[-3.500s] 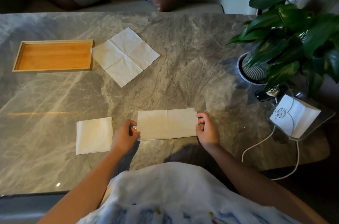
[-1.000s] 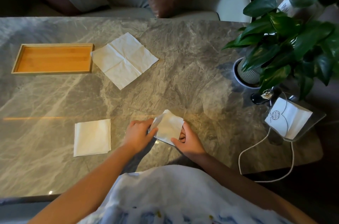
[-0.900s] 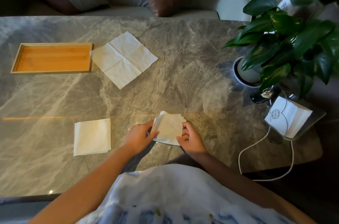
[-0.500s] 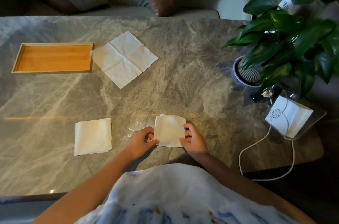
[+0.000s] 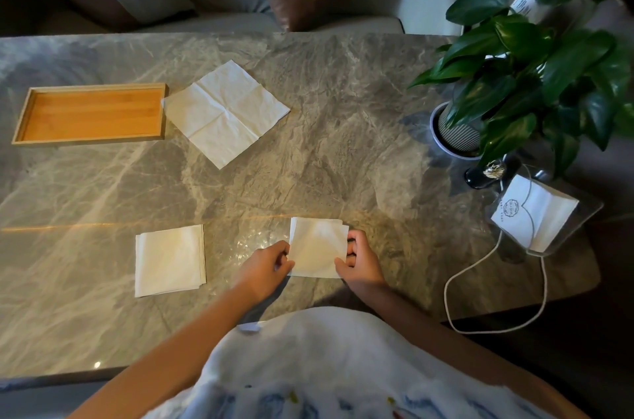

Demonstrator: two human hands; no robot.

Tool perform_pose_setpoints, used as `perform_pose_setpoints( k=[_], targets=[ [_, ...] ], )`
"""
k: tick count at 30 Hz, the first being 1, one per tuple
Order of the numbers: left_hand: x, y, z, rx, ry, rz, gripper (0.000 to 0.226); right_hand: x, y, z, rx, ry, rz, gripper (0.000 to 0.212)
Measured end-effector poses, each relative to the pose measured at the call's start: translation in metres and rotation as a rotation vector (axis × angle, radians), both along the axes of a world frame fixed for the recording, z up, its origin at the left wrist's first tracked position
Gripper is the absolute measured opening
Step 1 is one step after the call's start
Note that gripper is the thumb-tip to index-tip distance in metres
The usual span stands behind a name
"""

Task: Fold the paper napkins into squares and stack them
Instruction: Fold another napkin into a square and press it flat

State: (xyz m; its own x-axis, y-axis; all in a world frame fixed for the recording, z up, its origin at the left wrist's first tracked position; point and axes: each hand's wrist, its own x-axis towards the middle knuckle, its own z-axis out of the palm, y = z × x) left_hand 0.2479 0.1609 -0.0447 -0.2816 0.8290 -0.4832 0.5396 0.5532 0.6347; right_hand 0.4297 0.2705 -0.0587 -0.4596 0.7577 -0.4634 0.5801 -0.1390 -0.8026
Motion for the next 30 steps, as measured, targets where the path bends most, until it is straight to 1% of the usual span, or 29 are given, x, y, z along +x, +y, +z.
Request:
perform_pose_setpoints(
  k=[6, 13, 22, 28, 30],
  targets=[
    [0.0, -0.001, -0.005, -0.028, 0.019, 0.064, 0.006, 0.0, 0.002, -0.005, 0.046, -0.033, 0.025, 0.051],
    [0.0, 0.0, -0.01, -0.048, 0.053, 0.06, 0.017, 0.001, 0.003, -0.008, 0.089, -0.035, 0.02, 0.062],
    [-0.002, -0.002, -0.013, -0.034, 0.035, 0.094, 0.017, 0.002, 0.005, -0.01, 0.119, -0.039, 0.028, 0.057],
    [-0.002, -0.002, -0.008, -0.032, -0.006, 0.104, 0.005, 0.003, 0.005, -0.011, 0.15, -0.026, 0.023, 0.054],
    [-0.001, -0.002, -0.006, -0.031, -0.012, 0.11, 0.005, 0.003, 0.005, -0.011, 0.149, -0.028, 0.025, 0.054]
  ],
)
